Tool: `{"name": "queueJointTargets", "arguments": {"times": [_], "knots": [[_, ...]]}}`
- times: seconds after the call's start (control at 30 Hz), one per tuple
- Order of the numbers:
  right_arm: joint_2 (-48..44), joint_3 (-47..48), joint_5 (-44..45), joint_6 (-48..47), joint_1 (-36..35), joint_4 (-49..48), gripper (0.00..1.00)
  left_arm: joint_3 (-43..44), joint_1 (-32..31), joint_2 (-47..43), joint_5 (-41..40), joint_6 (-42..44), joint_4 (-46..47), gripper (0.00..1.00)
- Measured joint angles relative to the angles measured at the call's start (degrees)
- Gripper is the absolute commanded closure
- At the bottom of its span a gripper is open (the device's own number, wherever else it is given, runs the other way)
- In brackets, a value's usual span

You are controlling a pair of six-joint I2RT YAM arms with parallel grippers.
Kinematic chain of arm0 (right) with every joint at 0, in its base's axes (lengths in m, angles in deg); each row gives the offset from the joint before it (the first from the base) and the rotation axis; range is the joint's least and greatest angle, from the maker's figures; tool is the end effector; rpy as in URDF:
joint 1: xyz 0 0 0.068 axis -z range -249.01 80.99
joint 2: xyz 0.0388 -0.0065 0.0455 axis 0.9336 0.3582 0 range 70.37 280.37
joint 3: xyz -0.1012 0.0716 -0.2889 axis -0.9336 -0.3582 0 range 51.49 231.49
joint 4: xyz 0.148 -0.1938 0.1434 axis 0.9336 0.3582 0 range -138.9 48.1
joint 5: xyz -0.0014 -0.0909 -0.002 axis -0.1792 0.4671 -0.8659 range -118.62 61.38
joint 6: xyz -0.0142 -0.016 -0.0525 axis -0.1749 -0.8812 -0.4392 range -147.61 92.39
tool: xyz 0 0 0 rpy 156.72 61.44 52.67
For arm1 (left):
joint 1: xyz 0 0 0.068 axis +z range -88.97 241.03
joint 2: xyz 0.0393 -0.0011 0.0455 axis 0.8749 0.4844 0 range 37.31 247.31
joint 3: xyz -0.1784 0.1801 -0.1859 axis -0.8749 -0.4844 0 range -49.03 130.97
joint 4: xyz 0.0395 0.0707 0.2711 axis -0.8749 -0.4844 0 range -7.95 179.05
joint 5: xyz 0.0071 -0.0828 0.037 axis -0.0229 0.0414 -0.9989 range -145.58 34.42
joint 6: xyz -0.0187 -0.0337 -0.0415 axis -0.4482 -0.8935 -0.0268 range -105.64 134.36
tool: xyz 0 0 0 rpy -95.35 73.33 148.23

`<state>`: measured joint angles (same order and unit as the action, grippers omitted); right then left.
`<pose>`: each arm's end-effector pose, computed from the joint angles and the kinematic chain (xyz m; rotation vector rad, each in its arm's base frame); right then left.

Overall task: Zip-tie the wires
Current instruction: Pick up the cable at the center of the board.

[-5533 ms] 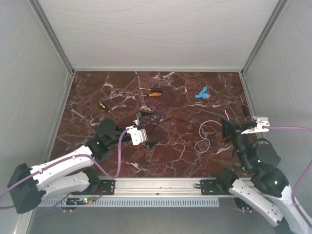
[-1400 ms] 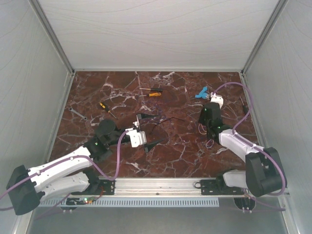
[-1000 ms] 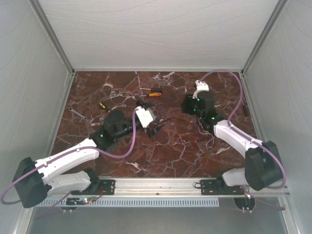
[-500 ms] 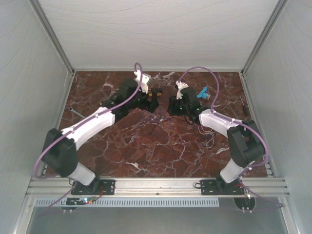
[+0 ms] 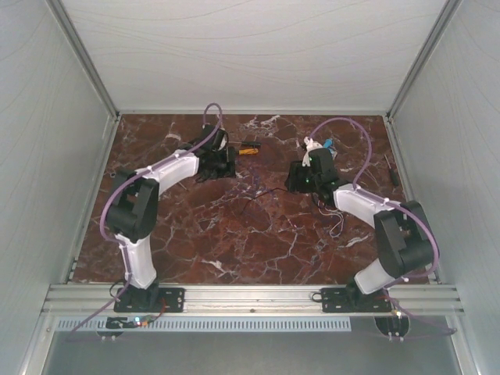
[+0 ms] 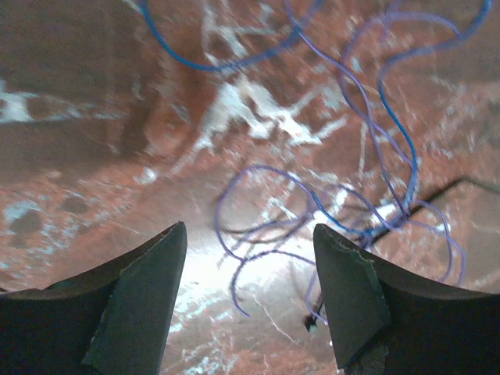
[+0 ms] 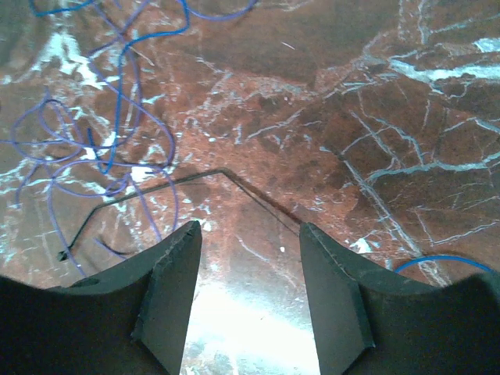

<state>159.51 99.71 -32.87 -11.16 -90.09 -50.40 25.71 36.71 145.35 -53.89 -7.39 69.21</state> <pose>0.3206 0.1267 0.2180 -0.1327 2.2892 0.4290 0.4004 -0.1823 0.2173 0.0693 2.5356 -0.3653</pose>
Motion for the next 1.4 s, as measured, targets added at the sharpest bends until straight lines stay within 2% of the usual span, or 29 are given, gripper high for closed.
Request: {"name": "queueJointTargets", "arguments": {"times": [0.17,0.33,0.43,0.7,0.93,1.0,1.17,1.4], "knots": [[-3.52,-2.47,-1.16,0.98,-0.02,-2.84,0.49,7.10,3.56,4.79,-3.08,-1.66,-1.09,0.34],[-4.52,-4.59,-1.05,1.09,0.02,-4.66,0.49,15.52,4.98,10.51,-8.50,-2.67,-1.29,0.44],[-4.52,-5.29,-0.98,1.44,0.22,-5.29,0.49,18.12,4.74,13.14,-10.14,-6.40,-1.64,0.44],[-4.52,-6.12,-0.57,2.05,0.52,-6.58,0.50,12.13,3.48,13.20,-12.02,-26.88,-1.38,0.44],[-4.44,-6.12,-0.59,2.51,0.52,-6.99,0.50,12.15,2.21,13.20,-13.20,-41.72,-3.13,0.41],[-4.33,-6.12,-0.59,2.51,0.52,-7.02,0.50,12.15,1.88,13.20,-13.99,-45.24,-3.15,0.43],[-3.80,-6.12,-0.59,2.54,0.52,-7.39,0.50,12.15,1.31,13.20,-15.67,-54.90,-4.39,0.55],[-2.84,-6.12,-0.59,2.54,0.52,-7.85,0.50,12.17,0.92,14.01,-17.44,-65.40,-5.16,0.55]]}}
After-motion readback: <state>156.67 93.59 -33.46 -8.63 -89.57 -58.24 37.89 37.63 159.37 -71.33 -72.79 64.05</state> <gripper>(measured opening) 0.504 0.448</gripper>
